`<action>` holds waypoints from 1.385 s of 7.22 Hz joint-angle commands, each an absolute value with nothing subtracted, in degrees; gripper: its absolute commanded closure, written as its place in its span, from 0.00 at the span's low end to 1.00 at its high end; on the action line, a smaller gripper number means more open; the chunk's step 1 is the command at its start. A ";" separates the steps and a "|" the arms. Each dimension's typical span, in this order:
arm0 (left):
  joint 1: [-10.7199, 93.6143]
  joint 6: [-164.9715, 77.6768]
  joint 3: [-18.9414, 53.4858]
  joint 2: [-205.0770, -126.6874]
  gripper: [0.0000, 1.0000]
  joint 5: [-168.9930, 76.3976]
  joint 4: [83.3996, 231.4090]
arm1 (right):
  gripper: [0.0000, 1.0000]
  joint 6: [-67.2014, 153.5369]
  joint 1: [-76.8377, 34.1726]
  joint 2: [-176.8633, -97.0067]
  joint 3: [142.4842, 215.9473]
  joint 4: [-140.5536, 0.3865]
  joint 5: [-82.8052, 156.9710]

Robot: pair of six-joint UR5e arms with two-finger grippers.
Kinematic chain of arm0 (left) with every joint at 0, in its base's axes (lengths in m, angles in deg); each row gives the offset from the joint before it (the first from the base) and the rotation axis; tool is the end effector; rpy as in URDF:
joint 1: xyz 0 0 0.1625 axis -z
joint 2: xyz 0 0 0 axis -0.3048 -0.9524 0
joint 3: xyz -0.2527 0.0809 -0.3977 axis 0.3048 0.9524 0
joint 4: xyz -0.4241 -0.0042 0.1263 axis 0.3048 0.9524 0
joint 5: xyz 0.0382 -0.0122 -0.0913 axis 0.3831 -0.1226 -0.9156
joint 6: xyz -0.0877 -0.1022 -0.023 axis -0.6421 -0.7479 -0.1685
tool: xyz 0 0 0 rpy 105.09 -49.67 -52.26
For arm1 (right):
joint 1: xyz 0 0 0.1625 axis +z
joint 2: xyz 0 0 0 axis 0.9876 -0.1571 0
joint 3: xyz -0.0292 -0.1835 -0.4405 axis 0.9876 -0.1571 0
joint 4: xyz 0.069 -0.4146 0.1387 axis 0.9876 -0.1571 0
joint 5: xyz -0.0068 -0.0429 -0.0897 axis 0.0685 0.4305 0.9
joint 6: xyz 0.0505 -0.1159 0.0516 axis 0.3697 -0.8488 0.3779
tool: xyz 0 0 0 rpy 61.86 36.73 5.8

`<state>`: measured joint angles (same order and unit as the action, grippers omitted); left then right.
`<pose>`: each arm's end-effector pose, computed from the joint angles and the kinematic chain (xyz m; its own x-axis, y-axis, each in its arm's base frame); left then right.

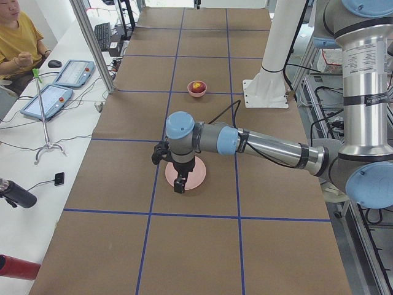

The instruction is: Move apple from plate to bowl

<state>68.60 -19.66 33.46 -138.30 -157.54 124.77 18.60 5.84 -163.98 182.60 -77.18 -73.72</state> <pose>-0.0114 -0.4563 0.6639 0.7107 0.2392 -0.6616 -0.1802 0.9709 0.1575 0.0123 -0.4752 0.7297 0.7017 -0.2460 0.6686 0.1556 0.9688 0.1931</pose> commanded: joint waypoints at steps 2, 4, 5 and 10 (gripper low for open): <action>73.75 -16.88 28.60 -140.23 0.02 -158.27 124.79 | 0.00 18.67 5.87 -164.07 182.64 -77.18 -74.19; 73.75 -16.53 29.22 -140.75 0.02 -158.36 125.15 | 0.00 24.34 5.96 -164.33 182.90 -76.93 -74.28; 73.75 -16.52 29.48 -140.58 0.02 -158.36 125.15 | 0.00 25.08 5.96 -164.33 183.16 -76.92 -74.19; 73.75 -16.61 29.40 -139.96 0.02 -158.27 125.15 | 0.00 25.17 5.96 -164.33 183.34 -77.18 -74.10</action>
<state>73.75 -16.61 29.45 -139.99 -158.27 125.15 25.16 5.96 -164.33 183.25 -77.18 -74.11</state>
